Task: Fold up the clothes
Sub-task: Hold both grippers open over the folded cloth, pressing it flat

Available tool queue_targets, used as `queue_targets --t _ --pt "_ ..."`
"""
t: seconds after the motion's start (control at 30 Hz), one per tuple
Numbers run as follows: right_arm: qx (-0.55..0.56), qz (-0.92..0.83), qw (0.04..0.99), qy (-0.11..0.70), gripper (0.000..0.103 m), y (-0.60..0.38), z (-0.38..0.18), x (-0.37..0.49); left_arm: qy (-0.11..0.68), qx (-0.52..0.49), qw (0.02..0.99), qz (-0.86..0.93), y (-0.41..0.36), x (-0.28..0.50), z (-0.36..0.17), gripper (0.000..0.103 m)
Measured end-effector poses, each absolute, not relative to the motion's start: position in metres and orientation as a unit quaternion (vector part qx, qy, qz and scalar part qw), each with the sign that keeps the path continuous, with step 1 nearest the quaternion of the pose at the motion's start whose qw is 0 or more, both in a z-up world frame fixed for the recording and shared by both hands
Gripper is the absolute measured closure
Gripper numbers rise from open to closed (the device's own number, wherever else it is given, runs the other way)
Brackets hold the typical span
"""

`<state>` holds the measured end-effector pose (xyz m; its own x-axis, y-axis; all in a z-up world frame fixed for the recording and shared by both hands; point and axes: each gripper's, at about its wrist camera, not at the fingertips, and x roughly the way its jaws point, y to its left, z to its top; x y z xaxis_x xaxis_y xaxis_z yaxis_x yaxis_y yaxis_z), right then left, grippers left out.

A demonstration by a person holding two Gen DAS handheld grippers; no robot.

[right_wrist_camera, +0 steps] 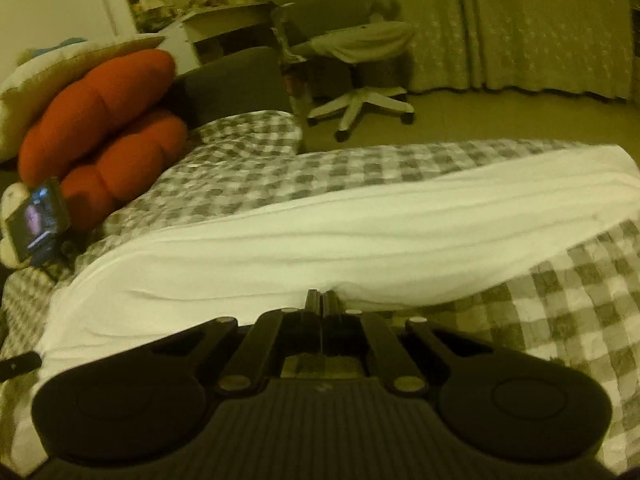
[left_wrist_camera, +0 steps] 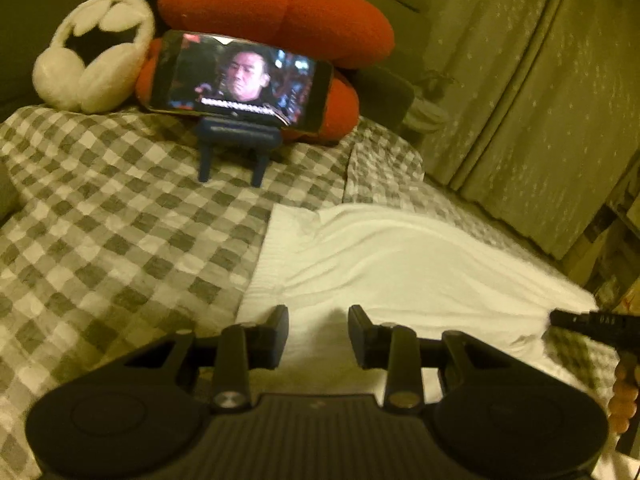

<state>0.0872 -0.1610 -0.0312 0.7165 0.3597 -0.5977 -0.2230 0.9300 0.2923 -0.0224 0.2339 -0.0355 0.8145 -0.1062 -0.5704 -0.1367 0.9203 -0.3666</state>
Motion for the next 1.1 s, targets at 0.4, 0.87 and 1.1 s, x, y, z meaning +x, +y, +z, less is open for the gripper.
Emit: queue_targets --t 0.4,0.87,1.1 --pt "0.054 0.256 0.905 0.334 0.088 -0.118 -0.013 0.054 0.298 -0.209 0.931 0.039 0.254 -0.040 -0.034 0.065" --pt "-0.072 0.298 0.896 0.321 0.094 -0.056 -0.026 0.042 0.311 -0.159 0.936 0.042 0.238 -0.025 -0.046 0.082" --pt "-0.062 0.281 0.911 0.297 0.099 -0.061 -0.021 0.039 0.290 -0.151 0.944 0.052 0.239 -0.028 -0.040 0.082"
